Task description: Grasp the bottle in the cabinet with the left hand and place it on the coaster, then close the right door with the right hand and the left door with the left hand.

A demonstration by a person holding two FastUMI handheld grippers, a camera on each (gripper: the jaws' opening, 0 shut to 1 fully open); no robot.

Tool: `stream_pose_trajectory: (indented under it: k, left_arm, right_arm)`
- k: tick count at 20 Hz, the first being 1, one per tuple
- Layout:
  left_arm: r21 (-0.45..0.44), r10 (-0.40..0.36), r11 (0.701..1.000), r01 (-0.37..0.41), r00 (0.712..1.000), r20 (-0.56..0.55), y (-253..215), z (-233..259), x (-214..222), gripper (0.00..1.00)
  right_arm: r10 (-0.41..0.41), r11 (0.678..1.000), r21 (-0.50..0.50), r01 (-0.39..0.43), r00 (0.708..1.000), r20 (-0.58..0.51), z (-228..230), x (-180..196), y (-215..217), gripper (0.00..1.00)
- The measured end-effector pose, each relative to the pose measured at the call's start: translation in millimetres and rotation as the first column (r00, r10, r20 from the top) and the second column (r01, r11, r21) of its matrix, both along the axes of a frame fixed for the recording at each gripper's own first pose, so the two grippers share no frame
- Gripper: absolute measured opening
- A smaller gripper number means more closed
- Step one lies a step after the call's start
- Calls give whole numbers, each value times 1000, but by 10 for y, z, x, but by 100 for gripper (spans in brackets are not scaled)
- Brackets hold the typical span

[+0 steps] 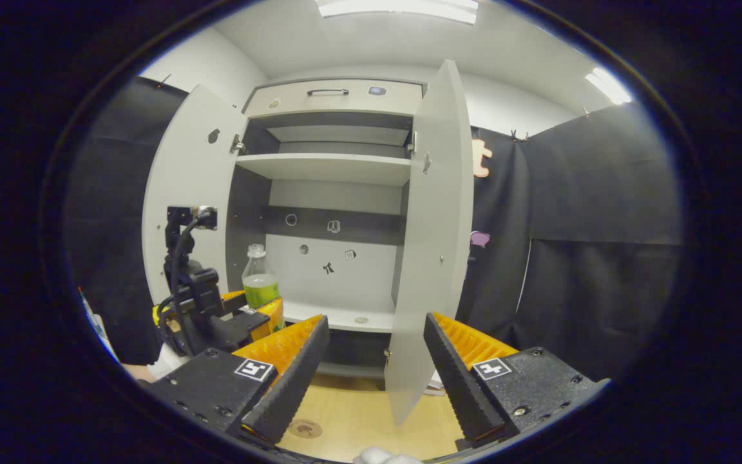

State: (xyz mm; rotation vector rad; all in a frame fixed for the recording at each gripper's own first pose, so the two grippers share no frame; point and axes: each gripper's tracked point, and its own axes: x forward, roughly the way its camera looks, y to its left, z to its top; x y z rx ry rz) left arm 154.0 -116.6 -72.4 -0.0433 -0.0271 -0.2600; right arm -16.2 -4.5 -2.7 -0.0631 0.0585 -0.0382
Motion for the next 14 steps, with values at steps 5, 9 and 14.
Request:
stream_pose_trajectory:
  k: [5, 9, 14]
  left_arm:
    - [51, -87, 995, 88, 996, -32, -146, -567, -493, 77]
    - [43, -133, 990, 136, 989, -64, -229, -1121, -774, 74]
    - [21, -240, 970, 242, 968, -78, -505, -1776, -961, 74]
  right_arm:
    - [-12, 1000, 6, 12, 999, -35, -161, -32, -88, 98]
    - [-25, 1000, 10, 25, 998, -57, -287, -43, -141, 98]
    - [-31, 1000, -2, 31, 996, -88, -487, -63, -171, 98]
